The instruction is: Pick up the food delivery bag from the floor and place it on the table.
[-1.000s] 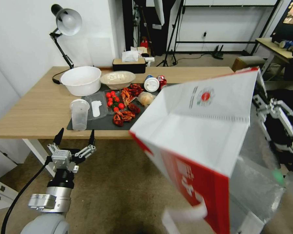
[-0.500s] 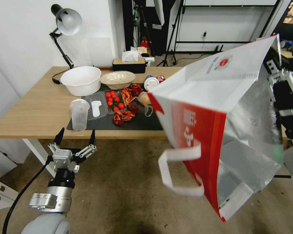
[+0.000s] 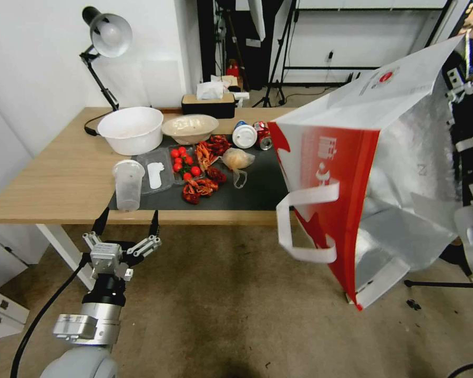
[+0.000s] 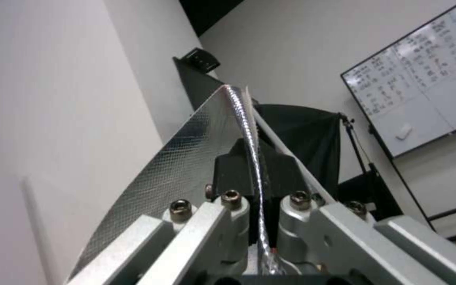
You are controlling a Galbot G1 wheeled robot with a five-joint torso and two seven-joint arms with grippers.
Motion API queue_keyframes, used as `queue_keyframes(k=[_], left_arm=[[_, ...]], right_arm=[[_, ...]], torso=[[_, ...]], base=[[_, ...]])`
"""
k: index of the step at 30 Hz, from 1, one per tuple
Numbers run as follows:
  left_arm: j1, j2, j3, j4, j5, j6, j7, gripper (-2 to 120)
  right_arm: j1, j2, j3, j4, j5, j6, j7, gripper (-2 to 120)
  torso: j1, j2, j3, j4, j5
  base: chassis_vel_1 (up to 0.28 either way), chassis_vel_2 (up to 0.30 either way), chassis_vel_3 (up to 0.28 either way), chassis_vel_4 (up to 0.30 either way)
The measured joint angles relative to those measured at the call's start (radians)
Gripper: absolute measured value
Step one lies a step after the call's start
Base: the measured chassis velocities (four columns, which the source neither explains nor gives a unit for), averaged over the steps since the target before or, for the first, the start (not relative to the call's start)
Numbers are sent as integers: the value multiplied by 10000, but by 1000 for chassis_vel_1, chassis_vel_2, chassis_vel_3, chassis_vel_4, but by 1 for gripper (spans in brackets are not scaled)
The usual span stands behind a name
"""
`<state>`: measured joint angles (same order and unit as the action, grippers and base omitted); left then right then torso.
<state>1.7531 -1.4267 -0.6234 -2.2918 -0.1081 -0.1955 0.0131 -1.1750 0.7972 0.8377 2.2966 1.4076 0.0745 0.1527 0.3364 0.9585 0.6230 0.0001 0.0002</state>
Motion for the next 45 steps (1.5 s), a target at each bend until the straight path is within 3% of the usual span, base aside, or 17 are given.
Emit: queue_keyframes(k=[9,23,45], left_arm=[[49,-64,21,-33,61,-33,21,100],[96,21,-31,-101,72,-48,43,100],[29,171,-11,-23,41,-112,121,100]], right_arm=[[680,-2,-714,-972,138,224,801,0],[1200,-231,-1111,-2363,-186,258,997,0],[1682,-1029,-1611,-3113,-771,-198,1325,0]], torso=[[-1,-1,-1,0,-1],[-3,-3,-2,0,-2],[-3,-5,-3,0,-1]], base=[[0,0,0,0],[0,0,0,0],[0,0,0,0]])
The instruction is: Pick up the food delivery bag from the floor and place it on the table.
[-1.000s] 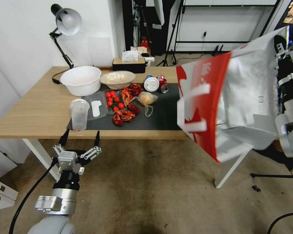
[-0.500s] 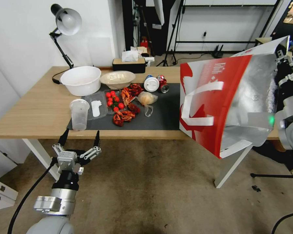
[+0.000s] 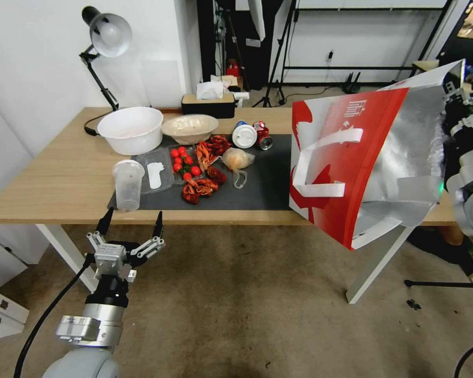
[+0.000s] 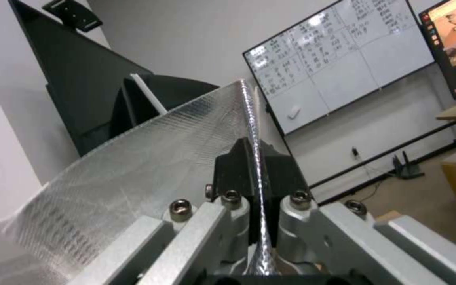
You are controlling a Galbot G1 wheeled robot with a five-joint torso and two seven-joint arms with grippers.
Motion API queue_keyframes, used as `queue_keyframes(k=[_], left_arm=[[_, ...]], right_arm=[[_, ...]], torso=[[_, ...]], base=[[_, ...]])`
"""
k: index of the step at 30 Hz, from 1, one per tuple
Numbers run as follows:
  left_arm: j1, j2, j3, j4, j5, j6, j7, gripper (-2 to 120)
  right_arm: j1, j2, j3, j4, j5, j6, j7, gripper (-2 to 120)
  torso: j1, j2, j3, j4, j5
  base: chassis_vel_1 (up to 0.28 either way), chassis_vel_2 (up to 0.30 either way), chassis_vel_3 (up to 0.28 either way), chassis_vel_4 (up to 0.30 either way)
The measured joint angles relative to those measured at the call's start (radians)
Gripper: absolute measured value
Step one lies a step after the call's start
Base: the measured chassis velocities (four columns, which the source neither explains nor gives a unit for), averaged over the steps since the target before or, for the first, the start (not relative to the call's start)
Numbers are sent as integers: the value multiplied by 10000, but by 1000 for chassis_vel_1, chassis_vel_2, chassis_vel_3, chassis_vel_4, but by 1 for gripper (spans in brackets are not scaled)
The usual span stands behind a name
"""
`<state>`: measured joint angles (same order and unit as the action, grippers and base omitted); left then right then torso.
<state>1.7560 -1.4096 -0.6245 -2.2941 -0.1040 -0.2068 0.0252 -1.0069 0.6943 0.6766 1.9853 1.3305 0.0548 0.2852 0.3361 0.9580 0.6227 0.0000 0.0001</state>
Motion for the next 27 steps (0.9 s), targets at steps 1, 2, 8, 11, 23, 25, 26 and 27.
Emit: queue_keyframes(k=[1,2,8,11,23,25,26,27], left_arm=[[5,12,-1,6,0,-8,1,100],[6,14,-1,12,-1,-10,2,100],[29,0,2,24,-1,-41,11,100],[34,-2,-14,41,0,-54,12,100],[-55,-10,-19,179,-23,-25,11,100],[-70,-7,-16,211,-26,-20,6,100],[-77,-5,-16,220,-26,-20,6,100],[-77,-5,-16,220,-26,-20,6,100]], right_arm=[[77,-47,-81,-106,-23,-36,-29,0],[141,-81,-141,-176,-28,-55,-50,0],[909,-296,-767,-708,-18,-163,-87,0],[1135,-307,-924,-839,-11,-221,-75,2],[1479,-335,-1164,-1219,-53,-399,-541,43],[1410,-357,-1145,-1212,-73,-401,-673,55],[1381,-363,-1131,-1202,-85,-402,-703,59],[1381,-363,-1131,-1202,-85,-402,-703,59]], torso=[[0,0,0,0,0],[0,0,0,0,0],[0,0,0,1,0],[0,0,0,1,0],[0,0,0,1,0],[0,0,0,0,-1],[0,0,0,0,0],[0,0,0,0,0]], base=[[0,0,0,0],[0,0,0,0],[0,0,0,0],[0,0,0,0],[0,0,0,0],[0,0,0,0],[0,0,0,0],[0,0,0,0]])
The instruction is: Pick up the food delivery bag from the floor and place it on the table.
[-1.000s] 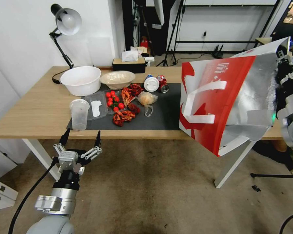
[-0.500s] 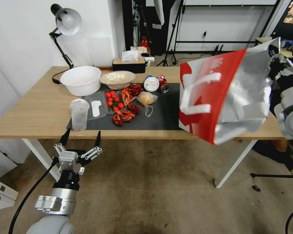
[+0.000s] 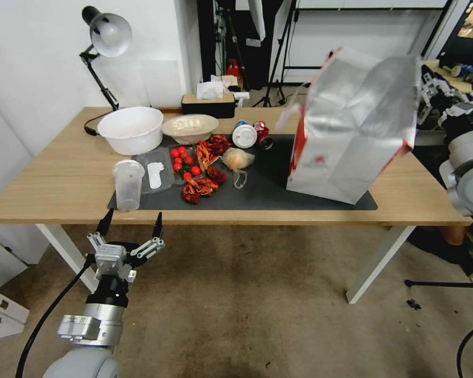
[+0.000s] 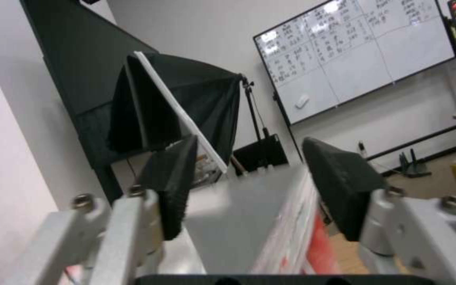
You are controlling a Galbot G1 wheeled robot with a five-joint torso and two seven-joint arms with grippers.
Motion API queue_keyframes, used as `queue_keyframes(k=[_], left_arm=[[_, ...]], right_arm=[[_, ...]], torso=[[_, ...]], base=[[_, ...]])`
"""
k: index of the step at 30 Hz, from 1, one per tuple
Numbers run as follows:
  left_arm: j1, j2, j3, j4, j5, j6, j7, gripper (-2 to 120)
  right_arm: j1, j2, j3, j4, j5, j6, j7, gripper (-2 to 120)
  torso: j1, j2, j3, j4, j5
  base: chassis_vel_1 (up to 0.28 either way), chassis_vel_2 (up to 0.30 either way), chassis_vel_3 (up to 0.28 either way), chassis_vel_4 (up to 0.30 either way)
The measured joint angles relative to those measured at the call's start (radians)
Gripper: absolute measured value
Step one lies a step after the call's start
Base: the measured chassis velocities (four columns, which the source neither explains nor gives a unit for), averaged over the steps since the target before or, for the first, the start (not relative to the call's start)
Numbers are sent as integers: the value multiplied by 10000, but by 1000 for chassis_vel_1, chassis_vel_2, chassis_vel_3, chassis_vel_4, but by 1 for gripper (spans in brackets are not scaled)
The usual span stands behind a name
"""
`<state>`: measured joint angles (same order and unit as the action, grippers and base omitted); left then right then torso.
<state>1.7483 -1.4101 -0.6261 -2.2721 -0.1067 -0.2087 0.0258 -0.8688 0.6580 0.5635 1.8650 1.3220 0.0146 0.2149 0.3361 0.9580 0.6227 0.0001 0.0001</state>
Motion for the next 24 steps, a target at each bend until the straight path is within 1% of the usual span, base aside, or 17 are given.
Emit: queue_keyframes(k=[3,4,7,8,10,11,16,18,19,21,22,24], left_arm=[[-18,5,12,31,0,-4,-2,100],[-18,5,12,31,0,-4,-2,100],[-33,20,32,59,-3,-33,-59,100],[-33,20,32,59,-3,-33,-59,100],[-41,60,39,60,-45,-39,-118,100],[-41,84,39,60,-66,-40,-131,100],[-55,118,30,61,-128,-45,-162,100],[-68,112,29,81,-148,-53,-196,100],[-68,112,29,81,-148,-53,-196,100],[-70,108,31,100,-155,-56,-217,100],[-70,108,31,100,-155,-56,-217,100],[-70,115,26,101,-166,-57,-227,100]], right_arm=[[-118,-16,90,59,-37,0,-104,72],[-118,-16,90,59,-37,0,-104,72],[-414,-34,295,197,-63,2,-251,87],[-414,-34,295,197,-63,2,-251,87],[-713,-34,527,381,-135,6,-355,96],[-879,-33,666,500,-224,10,-425,99],[-1419,-2,1104,917,-717,164,-674,100],[-1977,128,1509,1461,-1136,301,-851,100],[-1977,128,1509,1461,-1136,301,-851,100],[-2553,369,1876,2064,-1564,321,-963,100],[-2553,369,1876,2064,-1564,321,-963,100],[-3186,668,2243,2669,-2065,181,-967,100]], torso=[[0,0,0,0,-1],[0,0,0,0,-1],[0,0,0,1,-2],[0,0,0,1,-2],[0,0,-1,0,-1],[0,0,0,0,0],[0,0,-1,0,-1],[0,0,-1,0,-2],[0,0,-1,0,-2],[0,0,-1,1,-2],[0,0,-1,1,-2],[-1,1,-1,1,-3]], base=[[0,0,0,0],[0,0,0,0],[0,0,0,0],[0,0,0,0],[0,0,0,0],[0,0,0,0],[0,0,0,0],[0,0,0,0],[0,0,0,0],[0,0,0,0],[0,0,0,0],[0,0,0,0]])
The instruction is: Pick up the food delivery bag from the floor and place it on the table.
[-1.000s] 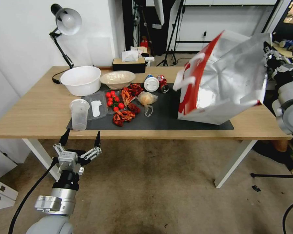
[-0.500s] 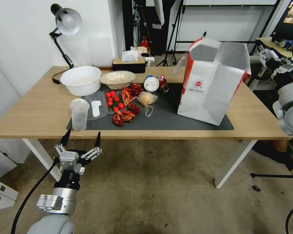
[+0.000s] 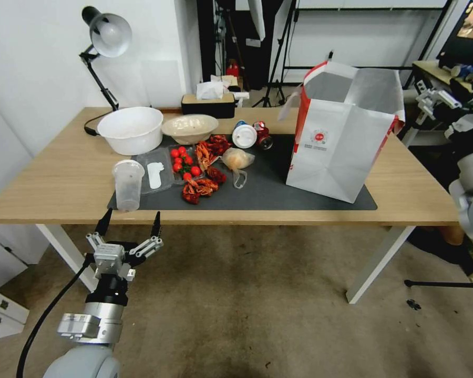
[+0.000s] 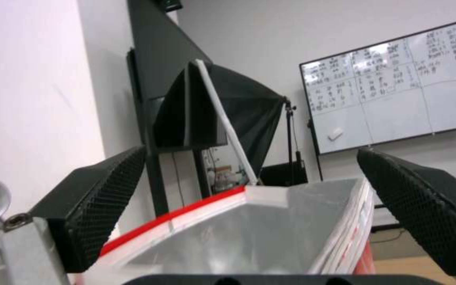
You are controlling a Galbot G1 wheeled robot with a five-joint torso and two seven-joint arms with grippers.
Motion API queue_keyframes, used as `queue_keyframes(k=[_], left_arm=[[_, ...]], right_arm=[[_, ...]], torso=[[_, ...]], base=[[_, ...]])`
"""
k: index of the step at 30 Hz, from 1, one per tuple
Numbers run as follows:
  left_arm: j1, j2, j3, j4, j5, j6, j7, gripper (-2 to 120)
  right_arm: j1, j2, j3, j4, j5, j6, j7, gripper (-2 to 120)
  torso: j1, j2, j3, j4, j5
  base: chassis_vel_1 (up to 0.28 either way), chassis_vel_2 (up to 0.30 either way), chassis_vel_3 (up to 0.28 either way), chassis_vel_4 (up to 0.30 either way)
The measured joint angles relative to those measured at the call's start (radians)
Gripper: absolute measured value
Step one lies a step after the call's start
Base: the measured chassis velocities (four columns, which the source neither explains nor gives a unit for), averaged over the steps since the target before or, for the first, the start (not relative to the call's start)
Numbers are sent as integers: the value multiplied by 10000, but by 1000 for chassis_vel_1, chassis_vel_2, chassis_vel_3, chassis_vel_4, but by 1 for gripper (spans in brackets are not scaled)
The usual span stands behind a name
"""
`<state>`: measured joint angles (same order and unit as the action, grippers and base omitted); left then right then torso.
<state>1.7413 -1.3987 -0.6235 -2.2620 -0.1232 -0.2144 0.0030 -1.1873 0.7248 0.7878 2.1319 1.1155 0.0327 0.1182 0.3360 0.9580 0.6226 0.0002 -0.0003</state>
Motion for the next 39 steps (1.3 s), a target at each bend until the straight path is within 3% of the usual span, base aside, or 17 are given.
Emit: queue_keyframes(k=[5,9,13,16,25,32,39], left_arm=[[29,26,-42,17,-28,-2,-19,100],[28,29,-50,37,-66,-11,-41,100],[21,44,-54,77,-85,-14,-43,100],[23,97,-87,198,-152,-96,-41,100],[2,161,-123,534,-199,-260,-36,100],[-52,177,-122,1126,-116,-409,89,100],[-148,239,-158,1496,-115,-427,176,100]], right_arm=[[-1073,667,562,1016,-1001,-476,145,100],[-2031,1847,805,2226,-2217,-896,164,100],[-2355,2465,758,2634,-3096,-1121,248,100],[-2882,3394,557,2943,-4201,-1415,302,100],[-4027,4720,256,2464,-5791,-458,-618,100],[-4858,5750,86,1211,-6827,816,-1477,100],[-5146,6332,-23,163,-7238,1410,-2041,100]], torso=[[0,0,0,-2,1],[0,0,-1,-1,0],[0,0,-1,0,-1],[-1,1,-1,0,-1],[0,0,0,-1,1],[-1,0,0,0,2],[0,0,1,-1,3]], base=[[0,0,0,0],[0,0,0,0],[0,0,0,0],[0,0,0,0],[0,0,0,0],[0,0,0,0],[0,0,0,0]])
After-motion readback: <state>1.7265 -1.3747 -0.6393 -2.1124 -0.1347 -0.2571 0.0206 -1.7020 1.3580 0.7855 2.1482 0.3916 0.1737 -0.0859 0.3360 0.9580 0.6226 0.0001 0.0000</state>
